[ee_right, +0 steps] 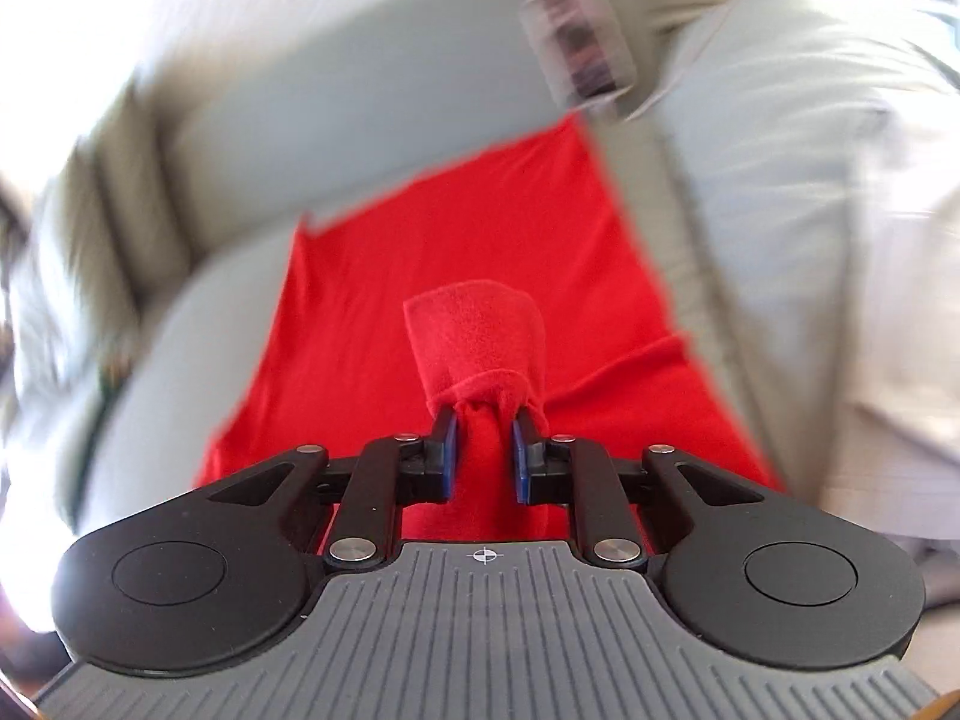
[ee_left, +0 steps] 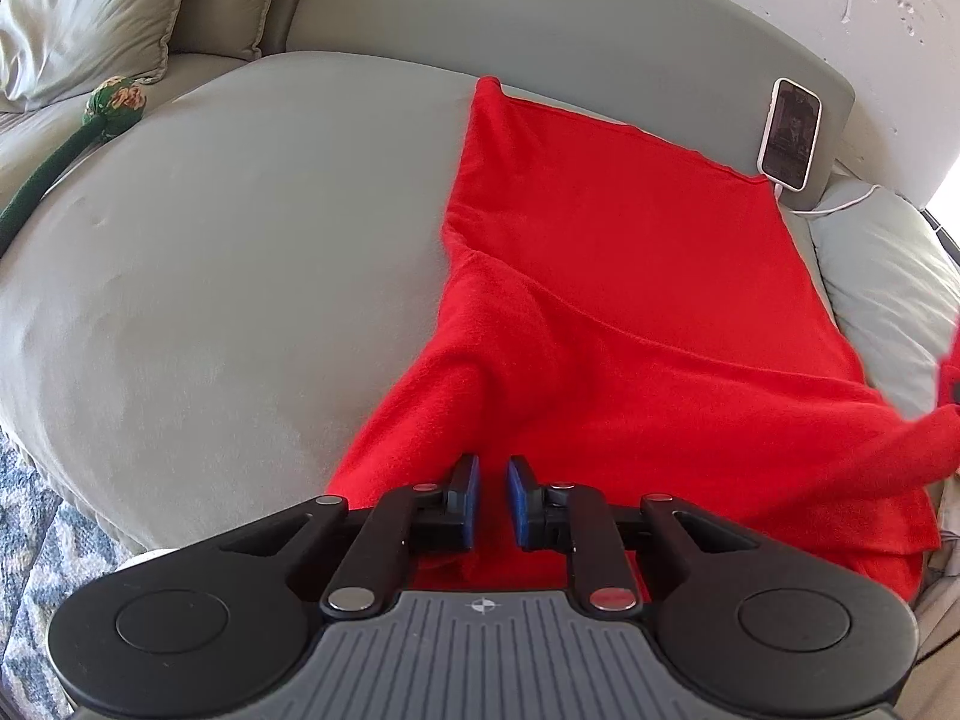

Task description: Fold clothes

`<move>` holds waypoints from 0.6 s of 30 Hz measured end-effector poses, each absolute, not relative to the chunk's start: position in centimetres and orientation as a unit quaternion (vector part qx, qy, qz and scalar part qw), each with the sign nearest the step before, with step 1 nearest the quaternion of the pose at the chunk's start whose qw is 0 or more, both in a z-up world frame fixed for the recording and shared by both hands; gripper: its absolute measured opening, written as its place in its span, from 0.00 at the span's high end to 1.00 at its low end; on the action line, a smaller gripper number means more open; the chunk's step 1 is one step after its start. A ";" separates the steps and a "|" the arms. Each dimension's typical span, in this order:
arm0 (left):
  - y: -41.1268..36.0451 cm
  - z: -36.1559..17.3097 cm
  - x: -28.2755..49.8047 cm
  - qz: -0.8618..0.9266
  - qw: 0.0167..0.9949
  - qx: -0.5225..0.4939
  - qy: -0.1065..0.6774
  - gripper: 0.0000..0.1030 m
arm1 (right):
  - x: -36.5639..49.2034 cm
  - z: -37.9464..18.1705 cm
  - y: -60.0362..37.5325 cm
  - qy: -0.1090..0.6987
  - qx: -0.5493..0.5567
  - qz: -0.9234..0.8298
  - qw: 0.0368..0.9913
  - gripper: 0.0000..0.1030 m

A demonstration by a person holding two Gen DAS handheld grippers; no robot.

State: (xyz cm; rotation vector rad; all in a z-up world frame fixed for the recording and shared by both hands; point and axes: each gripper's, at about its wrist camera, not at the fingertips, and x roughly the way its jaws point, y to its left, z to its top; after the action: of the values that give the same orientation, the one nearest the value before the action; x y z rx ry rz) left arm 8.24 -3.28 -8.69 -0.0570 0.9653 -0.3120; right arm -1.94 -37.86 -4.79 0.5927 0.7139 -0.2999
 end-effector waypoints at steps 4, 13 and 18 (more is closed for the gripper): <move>-3.6 -8.7 8.1 -0.144 0.876 -0.023 0.460 0.82 | -4.5 -5.5 -42.6 0.388 0.321 -0.224 0.834 0.42; -3.9 -8.5 8.1 -0.142 0.875 -0.015 0.462 0.82 | -8.2 -6.6 -44.7 0.392 0.359 -0.220 0.818 0.42; -3.1 -7.0 7.3 -0.157 0.875 -0.050 0.456 0.81 | -7.3 -7.9 -43.8 0.424 0.342 -0.228 0.807 0.42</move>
State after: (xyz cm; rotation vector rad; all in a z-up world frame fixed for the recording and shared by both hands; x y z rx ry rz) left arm 7.26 -3.11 -7.04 -0.1043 0.9515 -0.3286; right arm -7.25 -43.76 -7.85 0.7309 0.9081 -0.4869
